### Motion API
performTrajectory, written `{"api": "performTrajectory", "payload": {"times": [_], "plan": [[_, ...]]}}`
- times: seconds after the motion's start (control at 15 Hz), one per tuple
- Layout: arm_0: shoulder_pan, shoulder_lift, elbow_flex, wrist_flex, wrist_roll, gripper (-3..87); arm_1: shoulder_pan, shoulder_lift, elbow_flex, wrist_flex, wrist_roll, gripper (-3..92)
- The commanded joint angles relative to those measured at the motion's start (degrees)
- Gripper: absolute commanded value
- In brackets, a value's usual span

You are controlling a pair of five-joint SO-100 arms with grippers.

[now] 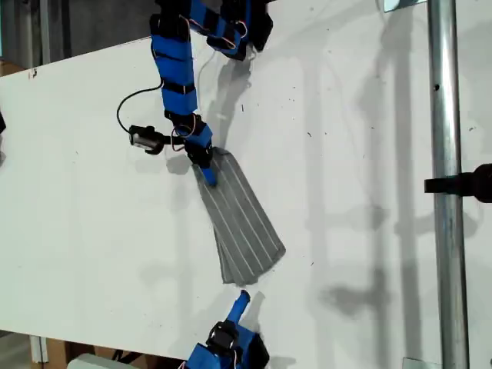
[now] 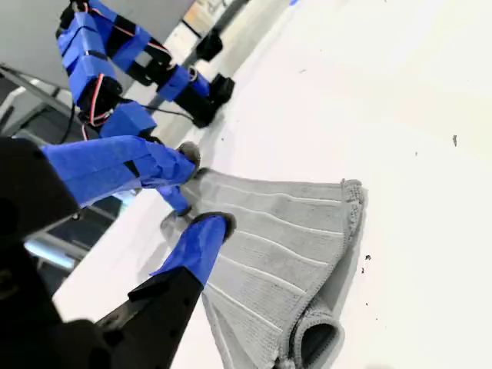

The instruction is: Grasp corners of a towel and fold twice.

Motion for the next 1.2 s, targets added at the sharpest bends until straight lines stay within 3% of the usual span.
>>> {"api": "performTrajectory", "payload": {"times": [0.0, 0.07, 0.13, 0.2, 0.4, 0.47, 0.67, 0.73, 0.87, 0.93, 1.13], "plan": [[0.4, 0.4, -1.2, 0.1, -0.4, 11.0, -6.2, -9.4, -13.9, -4.7, 0.8, 34.2], [0.4, 0.4, -1.2, 0.0, -0.4, 11.0, -9.0, -11.3, -16.5, -7.6, 1.4, 31.6], [0.4, 0.4, -1.3, 0.2, -0.6, 10.9, -10.5, -11.3, -18.0, -6.3, 4.9, 0.9], [0.5, 0.4, -1.3, 0.3, -0.7, 10.9, -10.8, -9.6, -17.9, -2.5, 4.6, -0.3], [0.6, 0.4, -1.4, 0.3, -0.4, 11.0, -8.3, -1.2, -23.5, 43.5, -3.1, -0.3], [0.4, 0.4, -1.3, 0.0, 0.0, 11.0, -7.7, 4.2, -20.9, 52.8, -3.6, -0.3], [0.2, 0.4, -1.3, -0.2, 0.4, 11.0, -7.6, 6.6, -25.7, 86.3, 3.7, -0.3], [0.1, 0.4, -1.3, -0.3, 0.4, 11.0, -9.1, 5.1, -29.2, 87.8, 4.6, -0.3], [0.1, 0.4, -1.2, -0.3, 0.4, 11.0, -12.7, 14.2, -26.6, 54.7, -1.1, -0.3], [0.4, 0.4, -1.3, -0.1, 0.2, 11.0, -13.1, 13.4, -27.9, 46.8, -2.0, -0.3], [0.6, 0.4, -1.1, 0.0, -0.3, 10.9, -14.1, 6.8, -30.4, 33.0, -1.8, -0.3]]}}
